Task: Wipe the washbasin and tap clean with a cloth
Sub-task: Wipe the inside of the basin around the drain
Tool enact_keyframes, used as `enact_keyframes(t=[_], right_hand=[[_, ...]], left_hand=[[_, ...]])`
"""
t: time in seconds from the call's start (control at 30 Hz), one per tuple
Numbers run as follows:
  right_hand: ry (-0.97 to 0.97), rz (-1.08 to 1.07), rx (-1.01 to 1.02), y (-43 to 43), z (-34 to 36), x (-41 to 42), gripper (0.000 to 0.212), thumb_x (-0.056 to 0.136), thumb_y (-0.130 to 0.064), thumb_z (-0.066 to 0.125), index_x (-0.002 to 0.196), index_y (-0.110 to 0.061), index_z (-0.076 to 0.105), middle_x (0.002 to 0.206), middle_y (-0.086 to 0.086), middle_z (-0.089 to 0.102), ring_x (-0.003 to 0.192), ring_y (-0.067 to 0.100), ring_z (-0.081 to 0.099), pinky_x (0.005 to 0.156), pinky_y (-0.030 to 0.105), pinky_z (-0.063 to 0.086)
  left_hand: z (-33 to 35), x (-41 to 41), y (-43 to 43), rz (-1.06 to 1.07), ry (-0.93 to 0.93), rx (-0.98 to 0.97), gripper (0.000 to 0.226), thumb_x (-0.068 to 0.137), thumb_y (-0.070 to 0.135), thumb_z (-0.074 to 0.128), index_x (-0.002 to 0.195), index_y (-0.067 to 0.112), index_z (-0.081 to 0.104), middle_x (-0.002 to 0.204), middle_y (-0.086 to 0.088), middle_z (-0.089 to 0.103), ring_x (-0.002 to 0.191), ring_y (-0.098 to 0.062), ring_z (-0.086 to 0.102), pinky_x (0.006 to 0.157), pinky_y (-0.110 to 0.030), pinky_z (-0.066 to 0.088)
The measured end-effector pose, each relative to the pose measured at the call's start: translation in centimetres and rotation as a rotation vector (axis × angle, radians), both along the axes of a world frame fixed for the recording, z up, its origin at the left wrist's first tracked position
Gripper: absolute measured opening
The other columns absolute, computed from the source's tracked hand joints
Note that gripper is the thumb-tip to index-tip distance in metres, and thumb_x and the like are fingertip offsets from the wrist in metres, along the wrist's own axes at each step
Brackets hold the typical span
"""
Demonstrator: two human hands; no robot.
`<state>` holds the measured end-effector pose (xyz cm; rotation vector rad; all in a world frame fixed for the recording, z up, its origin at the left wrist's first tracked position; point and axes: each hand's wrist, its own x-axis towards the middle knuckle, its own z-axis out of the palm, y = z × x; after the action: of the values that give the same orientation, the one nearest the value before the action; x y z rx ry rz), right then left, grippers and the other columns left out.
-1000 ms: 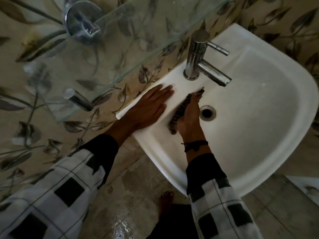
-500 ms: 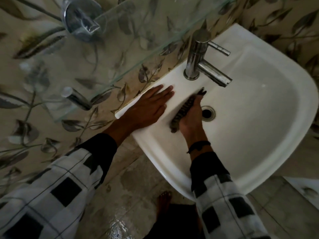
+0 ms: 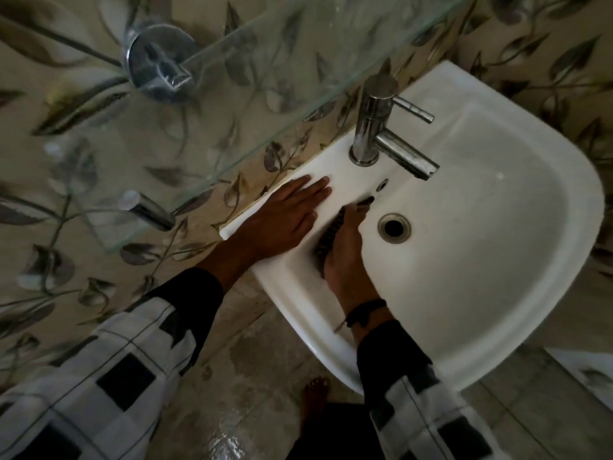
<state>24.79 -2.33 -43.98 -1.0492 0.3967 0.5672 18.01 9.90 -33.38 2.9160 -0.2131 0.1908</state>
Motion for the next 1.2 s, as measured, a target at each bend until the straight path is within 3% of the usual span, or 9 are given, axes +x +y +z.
enact_keyframes(t=[0.07,0.27,0.43,0.5,0.63,0.73,0.8,1.03,1.2], right_hand=[[0.043,-0.02,-0.009,-0.5,1.4,1.3,0.105,0.057,-0.089,0.067,0.148,-0.046,0.04,0.145,-0.019,0.053,0.133,0.008,0.05,0.118,0.041,0.033],[0.209,-0.1,0.026,0.0,3.9,-1.1,0.095,0.058,-0.09,0.064,0.139,-0.041,0.053,0.142,-0.006,0.057,0.126,0.018,0.058,0.107,0.046,0.047],[0.247,0.043,-0.011,-1.5,7.3,-2.9,0.041,0.103,-0.044,0.049,0.133,-0.019,0.061,0.108,0.001,0.072,0.099,0.019,0.067,0.086,0.036,0.056],[0.213,0.091,-0.047,-2.0,8.1,-3.6,0.04,0.1,-0.043,0.052,0.135,-0.025,0.059,0.115,0.004,0.071,0.108,0.024,0.066,0.098,0.045,0.054],[0.107,0.191,-0.242,-2.8,7.2,-4.0,0.061,0.077,-0.05,0.056,0.136,-0.036,0.057,0.114,0.004,0.071,0.104,0.028,0.069,0.094,0.053,0.057],[0.099,0.244,-0.261,-3.7,8.5,-4.4,0.05,0.088,-0.042,0.059,0.137,-0.03,0.059,0.115,0.002,0.071,0.108,0.024,0.067,0.096,0.045,0.055],[0.123,0.258,-0.244,-4.3,9.5,-4.8,0.029,0.099,-0.039,0.057,0.12,-0.023,0.067,0.105,0.002,0.072,0.101,0.022,0.067,0.085,0.037,0.057],[0.243,0.059,-0.168,-4.9,10.8,-4.0,0.018,0.102,-0.025,0.055,0.088,-0.021,0.064,0.078,-0.003,0.065,0.072,0.013,0.061,0.058,0.023,0.048],[0.037,0.497,-0.609,-4.8,10.9,-5.2,0.026,0.095,-0.032,0.061,0.08,-0.012,0.067,0.085,0.013,0.069,0.079,0.032,0.067,0.072,0.036,0.053]], left_hand=[[0.2,0.0,-0.2,0.003,-0.019,-0.003,0.05,0.107,0.028,0.031,0.153,0.01,0.037,0.162,-0.007,0.032,0.151,-0.025,0.024,0.127,-0.032,0.012],[-0.1,0.0,0.0,-0.006,-0.013,-0.018,0.051,0.106,0.027,0.032,0.153,0.009,0.038,0.162,-0.008,0.032,0.151,-0.028,0.026,0.126,-0.04,0.019],[-0.4,0.2,0.1,-0.004,0.002,0.003,0.051,0.108,0.028,0.031,0.154,0.009,0.036,0.163,-0.008,0.03,0.152,-0.028,0.024,0.125,-0.044,0.022],[-0.4,0.2,0.2,-0.007,0.015,0.01,0.051,0.108,0.029,0.03,0.154,0.009,0.035,0.163,-0.008,0.029,0.152,-0.028,0.024,0.124,-0.044,0.022],[0.2,0.2,-0.1,-0.016,0.058,-0.027,0.051,0.107,0.028,0.031,0.152,0.006,0.039,0.161,-0.012,0.033,0.151,-0.032,0.027,0.123,-0.048,0.025],[1.2,-0.2,-0.3,0.001,0.065,-0.037,0.052,0.105,0.032,0.033,0.149,0.005,0.045,0.158,-0.014,0.039,0.148,-0.035,0.031,0.123,-0.048,0.026],[1.5,-1.2,-0.4,0.015,0.01,0.014,0.05,0.105,0.032,0.036,0.145,0.005,0.051,0.154,-0.015,0.045,0.143,-0.035,0.04,0.12,-0.045,0.031],[0.9,-3.4,-0.7,0.047,-0.116,0.037,0.043,0.104,0.024,0.047,0.142,0.005,0.054,0.15,-0.014,0.049,0.135,-0.033,0.048,0.115,-0.044,0.037],[0.8,-3.6,-0.5,0.033,-0.135,0.068,0.042,0.104,0.024,0.048,0.14,0.005,0.056,0.149,-0.014,0.051,0.133,-0.033,0.051,0.112,-0.044,0.04]])
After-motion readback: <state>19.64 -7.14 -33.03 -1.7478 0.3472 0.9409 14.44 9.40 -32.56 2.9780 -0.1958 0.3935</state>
